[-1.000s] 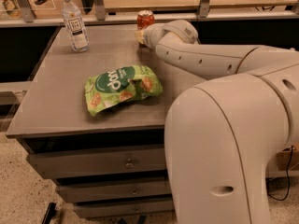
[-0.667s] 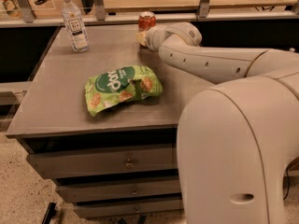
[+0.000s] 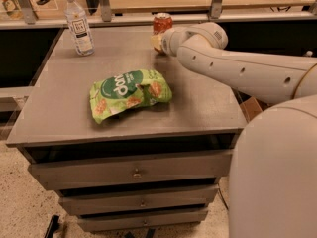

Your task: Pick coke can

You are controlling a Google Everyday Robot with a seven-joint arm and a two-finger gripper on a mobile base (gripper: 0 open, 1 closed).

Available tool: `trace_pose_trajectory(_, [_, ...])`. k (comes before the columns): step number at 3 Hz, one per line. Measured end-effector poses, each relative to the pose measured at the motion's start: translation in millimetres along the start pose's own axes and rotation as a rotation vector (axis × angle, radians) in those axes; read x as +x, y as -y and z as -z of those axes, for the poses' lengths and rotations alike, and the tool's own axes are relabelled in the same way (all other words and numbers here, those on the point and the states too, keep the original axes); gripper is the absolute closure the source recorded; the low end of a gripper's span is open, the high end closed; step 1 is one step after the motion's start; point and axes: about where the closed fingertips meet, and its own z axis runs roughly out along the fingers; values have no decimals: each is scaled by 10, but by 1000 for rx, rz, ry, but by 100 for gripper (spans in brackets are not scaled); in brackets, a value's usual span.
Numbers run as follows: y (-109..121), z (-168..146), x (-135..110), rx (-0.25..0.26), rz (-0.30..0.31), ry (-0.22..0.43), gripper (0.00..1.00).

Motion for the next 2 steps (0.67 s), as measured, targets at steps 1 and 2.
trace_pose_trajectory(1, [109,226,-75,10,0,5,100])
trace_pose_trajectory(2, [160,436,-97,4,5,11,100])
